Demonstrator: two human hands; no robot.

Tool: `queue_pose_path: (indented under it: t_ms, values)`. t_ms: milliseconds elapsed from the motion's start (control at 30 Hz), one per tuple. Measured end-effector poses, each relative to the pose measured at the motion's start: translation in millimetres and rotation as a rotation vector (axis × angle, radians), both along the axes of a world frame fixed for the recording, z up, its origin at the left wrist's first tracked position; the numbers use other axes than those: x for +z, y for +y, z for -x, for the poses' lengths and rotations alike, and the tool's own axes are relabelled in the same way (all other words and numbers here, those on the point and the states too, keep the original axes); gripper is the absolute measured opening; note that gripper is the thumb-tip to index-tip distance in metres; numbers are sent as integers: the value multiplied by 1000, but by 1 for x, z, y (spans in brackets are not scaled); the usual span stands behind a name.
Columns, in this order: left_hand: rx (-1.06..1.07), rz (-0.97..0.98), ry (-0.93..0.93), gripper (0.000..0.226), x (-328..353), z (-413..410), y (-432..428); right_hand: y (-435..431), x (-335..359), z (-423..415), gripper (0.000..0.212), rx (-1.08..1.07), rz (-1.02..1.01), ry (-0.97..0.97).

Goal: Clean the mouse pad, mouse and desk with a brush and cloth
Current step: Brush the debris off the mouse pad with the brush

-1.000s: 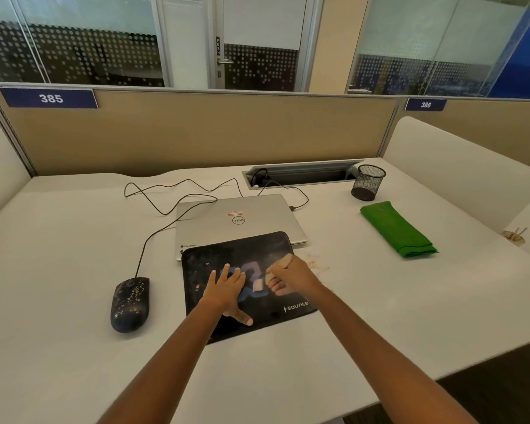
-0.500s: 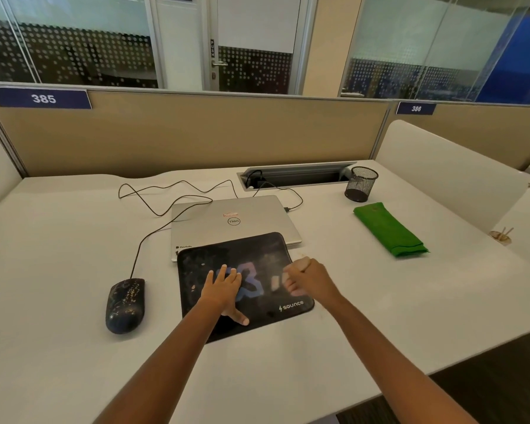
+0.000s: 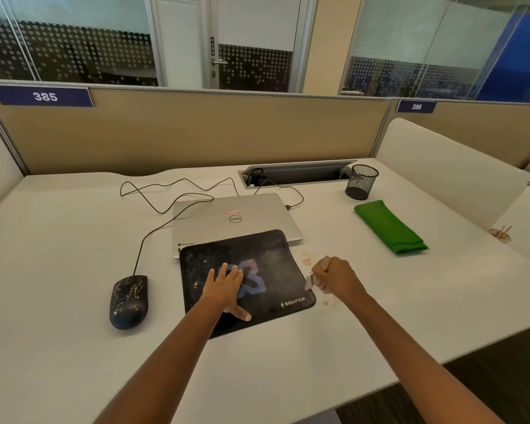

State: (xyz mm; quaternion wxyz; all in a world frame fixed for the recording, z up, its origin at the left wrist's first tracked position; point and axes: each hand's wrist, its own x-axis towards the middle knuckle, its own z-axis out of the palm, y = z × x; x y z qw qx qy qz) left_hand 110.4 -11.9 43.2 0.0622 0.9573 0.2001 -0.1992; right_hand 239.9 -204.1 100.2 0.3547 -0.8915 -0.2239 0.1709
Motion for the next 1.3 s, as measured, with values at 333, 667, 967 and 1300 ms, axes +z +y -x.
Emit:
queue_pose_path:
  t_ms: [333, 667, 967, 1300]
  values:
    - [-5, -5, 3, 106, 2, -1, -2, -3, -3, 19, 22, 121, -52, 258]
    - [-3, -11, 9, 106, 2, -2, -4, -14, 1, 12, 17, 125, -111, 215]
    - [9, 0, 14, 104, 6, -2, -6, -25, 4, 2, 22, 155, 89, 27]
    - [21, -6, 21, 105, 3, -4, -5, -27, 2, 1, 22, 146, -27, 136]
